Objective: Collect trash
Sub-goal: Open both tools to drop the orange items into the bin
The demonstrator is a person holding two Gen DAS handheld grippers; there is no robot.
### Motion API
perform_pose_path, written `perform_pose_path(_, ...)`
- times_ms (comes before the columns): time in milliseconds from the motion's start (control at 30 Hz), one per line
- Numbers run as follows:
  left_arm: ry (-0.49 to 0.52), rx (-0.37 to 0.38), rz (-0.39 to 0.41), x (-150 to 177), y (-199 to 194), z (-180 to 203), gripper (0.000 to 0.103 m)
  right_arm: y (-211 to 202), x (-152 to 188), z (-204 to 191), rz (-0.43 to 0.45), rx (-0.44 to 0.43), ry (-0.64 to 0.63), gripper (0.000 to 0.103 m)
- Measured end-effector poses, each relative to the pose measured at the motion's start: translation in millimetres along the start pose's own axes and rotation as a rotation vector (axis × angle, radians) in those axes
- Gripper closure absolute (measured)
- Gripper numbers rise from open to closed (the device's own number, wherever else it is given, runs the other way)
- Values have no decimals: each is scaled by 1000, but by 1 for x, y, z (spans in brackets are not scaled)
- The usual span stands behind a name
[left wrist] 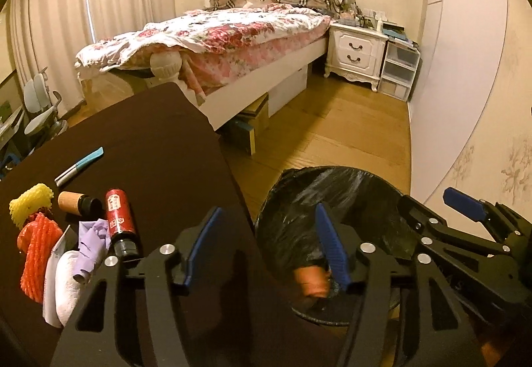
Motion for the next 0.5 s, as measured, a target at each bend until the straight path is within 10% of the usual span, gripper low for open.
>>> perform_pose_path(500, -43, -60, 54, 0, -35, -28, 33, -23, 0, -14, 21, -4, -2, 31)
Point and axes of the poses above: each gripper's, at about its wrist camera, not at the fingertips, and y roughly the way its jaws point, z to its right, x to its underside, the point moved 9 cm from there along y, roughly the way its jaws point, and after that the axes turned 5 degrees about x, right-handed, at the moved point
